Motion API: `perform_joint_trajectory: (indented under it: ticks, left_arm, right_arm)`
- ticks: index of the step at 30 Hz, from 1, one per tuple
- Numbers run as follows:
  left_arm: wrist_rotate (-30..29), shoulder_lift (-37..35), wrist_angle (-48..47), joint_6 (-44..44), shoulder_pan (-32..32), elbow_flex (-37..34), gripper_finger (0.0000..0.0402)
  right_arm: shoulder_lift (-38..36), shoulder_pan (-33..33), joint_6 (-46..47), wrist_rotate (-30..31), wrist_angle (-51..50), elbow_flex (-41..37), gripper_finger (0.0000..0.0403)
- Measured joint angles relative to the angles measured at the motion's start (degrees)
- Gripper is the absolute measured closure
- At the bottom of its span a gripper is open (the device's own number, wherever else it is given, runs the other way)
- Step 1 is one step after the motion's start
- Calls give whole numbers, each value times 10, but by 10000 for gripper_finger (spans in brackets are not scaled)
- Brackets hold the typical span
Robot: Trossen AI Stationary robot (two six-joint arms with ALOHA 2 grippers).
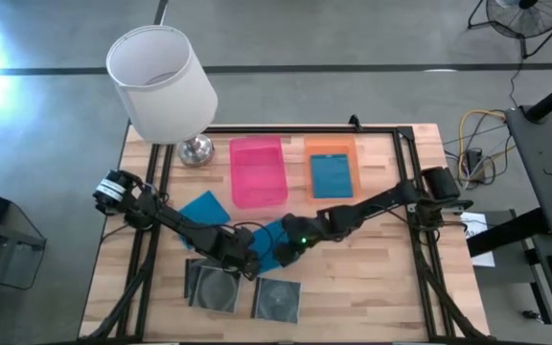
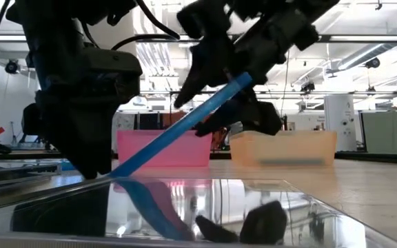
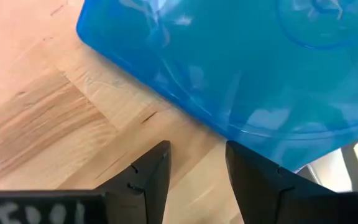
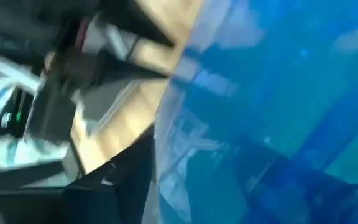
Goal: Pick & place jewel cases by type
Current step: Put the blue cd case into the orange bin
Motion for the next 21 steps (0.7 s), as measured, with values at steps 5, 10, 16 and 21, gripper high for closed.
perform_joint_trajectory:
  ticks: [5, 10, 16, 21]
  left_arm:
    - [-25, -15, -2, -6, -3, 6, 259]
    - [-63, -45, -9, -12, -11, 9, 259]
    - [-121, -120, -39, -77, -60, 7, 259]
    - [-196, -168, -41, -142, -96, 7, 259]
  right_arm:
    - [-4, -1, 30, 11, 0, -6, 291]
    - [-28, 8, 36, 38, -12, -10, 383]
    - [-148, 66, 96, 162, -210, -11, 389]
    - [-306, 97, 282, 354, -448, -26, 389]
